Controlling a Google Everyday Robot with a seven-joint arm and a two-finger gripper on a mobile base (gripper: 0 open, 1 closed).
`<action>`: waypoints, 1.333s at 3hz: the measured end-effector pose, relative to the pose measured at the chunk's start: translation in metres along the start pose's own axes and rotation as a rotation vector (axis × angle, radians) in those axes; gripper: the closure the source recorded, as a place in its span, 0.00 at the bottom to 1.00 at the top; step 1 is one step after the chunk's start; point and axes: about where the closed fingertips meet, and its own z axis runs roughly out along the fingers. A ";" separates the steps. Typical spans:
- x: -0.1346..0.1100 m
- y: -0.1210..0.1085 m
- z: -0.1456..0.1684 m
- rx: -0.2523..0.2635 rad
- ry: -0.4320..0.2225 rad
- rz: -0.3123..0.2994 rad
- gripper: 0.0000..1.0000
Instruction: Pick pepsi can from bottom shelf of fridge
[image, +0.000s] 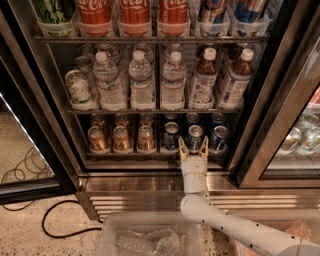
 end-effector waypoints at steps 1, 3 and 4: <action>-0.001 0.006 0.004 -0.010 -0.011 0.006 0.29; -0.002 0.010 0.007 -0.017 -0.021 0.009 0.72; -0.003 0.011 0.008 -0.020 -0.023 0.009 0.94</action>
Offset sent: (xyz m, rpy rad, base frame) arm 0.0089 0.0125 0.0013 0.0035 -0.0237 0.0293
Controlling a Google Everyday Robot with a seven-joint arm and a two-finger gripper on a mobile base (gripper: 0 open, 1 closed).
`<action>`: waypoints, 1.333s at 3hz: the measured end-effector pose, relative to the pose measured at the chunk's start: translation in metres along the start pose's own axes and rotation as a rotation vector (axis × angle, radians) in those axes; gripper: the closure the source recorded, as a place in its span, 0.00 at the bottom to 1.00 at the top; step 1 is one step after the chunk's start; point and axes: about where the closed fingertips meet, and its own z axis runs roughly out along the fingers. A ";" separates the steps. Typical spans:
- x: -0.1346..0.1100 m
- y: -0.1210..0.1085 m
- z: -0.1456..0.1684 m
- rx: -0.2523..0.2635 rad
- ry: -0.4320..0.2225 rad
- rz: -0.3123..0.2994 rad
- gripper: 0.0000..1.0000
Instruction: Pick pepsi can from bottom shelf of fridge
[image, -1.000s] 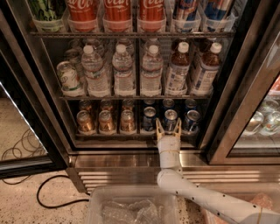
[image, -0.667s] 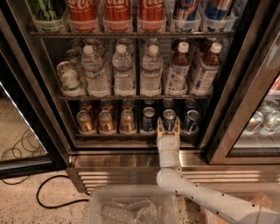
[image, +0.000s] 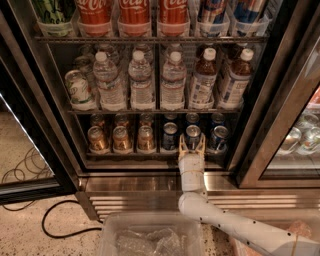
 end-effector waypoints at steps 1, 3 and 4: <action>-0.010 0.002 0.001 -0.001 -0.013 0.006 1.00; -0.061 0.005 0.000 -0.018 -0.116 0.033 1.00; -0.085 0.005 -0.016 -0.049 -0.144 0.052 1.00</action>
Offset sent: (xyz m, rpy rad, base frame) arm -0.0116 0.0111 0.0570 0.0185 -0.1132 0.0321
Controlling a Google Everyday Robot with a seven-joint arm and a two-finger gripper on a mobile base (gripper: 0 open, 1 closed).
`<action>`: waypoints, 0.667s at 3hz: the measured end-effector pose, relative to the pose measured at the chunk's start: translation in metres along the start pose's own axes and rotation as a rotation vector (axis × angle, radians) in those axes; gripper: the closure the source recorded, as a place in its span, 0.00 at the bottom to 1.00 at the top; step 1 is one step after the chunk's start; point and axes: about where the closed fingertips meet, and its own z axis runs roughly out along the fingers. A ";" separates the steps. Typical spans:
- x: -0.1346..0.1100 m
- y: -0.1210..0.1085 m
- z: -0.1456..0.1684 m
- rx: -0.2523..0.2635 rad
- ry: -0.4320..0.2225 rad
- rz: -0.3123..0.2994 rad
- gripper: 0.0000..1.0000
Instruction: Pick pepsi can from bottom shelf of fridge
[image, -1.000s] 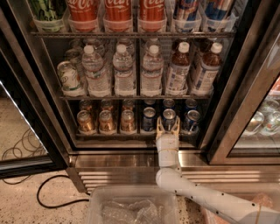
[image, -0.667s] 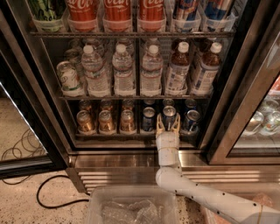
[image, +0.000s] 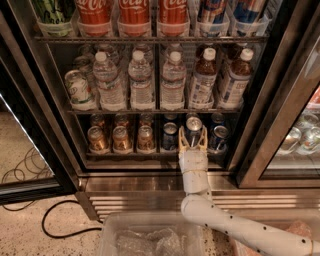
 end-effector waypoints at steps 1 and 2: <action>-0.009 0.003 -0.027 -0.056 0.035 0.000 1.00; -0.018 0.003 -0.055 -0.113 0.077 -0.012 1.00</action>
Offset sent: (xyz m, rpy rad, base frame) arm -0.0948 0.0018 -0.0112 -0.0932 0.1414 0.1502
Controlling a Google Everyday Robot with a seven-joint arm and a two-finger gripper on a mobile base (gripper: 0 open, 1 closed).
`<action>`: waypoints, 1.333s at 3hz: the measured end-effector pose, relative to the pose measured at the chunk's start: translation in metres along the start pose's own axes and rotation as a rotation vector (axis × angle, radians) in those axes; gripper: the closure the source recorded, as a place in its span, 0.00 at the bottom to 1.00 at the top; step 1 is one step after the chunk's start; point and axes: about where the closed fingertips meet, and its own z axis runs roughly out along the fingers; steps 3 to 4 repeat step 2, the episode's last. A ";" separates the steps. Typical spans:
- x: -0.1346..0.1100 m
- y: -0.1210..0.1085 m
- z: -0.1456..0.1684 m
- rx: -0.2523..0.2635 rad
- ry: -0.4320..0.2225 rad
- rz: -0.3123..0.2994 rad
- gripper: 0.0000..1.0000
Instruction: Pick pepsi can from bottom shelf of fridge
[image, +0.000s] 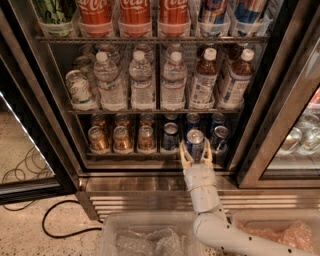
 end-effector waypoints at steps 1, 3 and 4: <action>-0.009 0.002 -0.019 -0.037 0.018 0.000 1.00; -0.016 0.004 -0.027 -0.057 0.018 0.001 1.00; -0.016 0.004 -0.027 -0.057 0.018 0.001 1.00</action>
Offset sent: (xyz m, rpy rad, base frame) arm -0.0461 0.0033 0.0098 -0.0258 0.0279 0.0763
